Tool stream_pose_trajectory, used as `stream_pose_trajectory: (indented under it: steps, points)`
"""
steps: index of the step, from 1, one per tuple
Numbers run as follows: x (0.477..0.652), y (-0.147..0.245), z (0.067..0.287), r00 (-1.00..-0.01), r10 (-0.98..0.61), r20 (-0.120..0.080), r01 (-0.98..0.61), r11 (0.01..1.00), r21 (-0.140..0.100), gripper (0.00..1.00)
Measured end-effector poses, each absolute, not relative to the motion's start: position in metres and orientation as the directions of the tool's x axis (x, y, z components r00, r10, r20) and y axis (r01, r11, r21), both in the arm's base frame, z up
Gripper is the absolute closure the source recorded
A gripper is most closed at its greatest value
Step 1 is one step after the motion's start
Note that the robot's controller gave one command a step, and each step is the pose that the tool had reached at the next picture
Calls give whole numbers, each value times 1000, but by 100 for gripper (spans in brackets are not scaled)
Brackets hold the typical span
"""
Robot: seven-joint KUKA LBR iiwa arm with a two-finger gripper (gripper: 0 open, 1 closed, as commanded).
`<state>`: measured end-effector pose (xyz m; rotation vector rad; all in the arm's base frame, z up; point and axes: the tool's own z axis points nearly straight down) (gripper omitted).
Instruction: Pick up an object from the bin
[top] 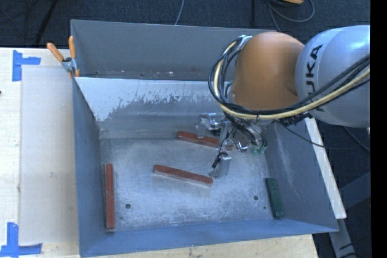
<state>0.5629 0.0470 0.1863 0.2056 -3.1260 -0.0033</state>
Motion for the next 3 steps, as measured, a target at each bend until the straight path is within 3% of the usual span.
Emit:
stream_pose_trajectory:
  steps: [1, 2, 3]
  points:
    - [554, 84, 68, -977, -214, 9, -214, 977, 2, 0]
    - [556, 84, 73, -977, -211, 2, -211, 977, 1, 100]
    - [557, 92, 250, -983, -185, -9, -185, 983, 0, 100]
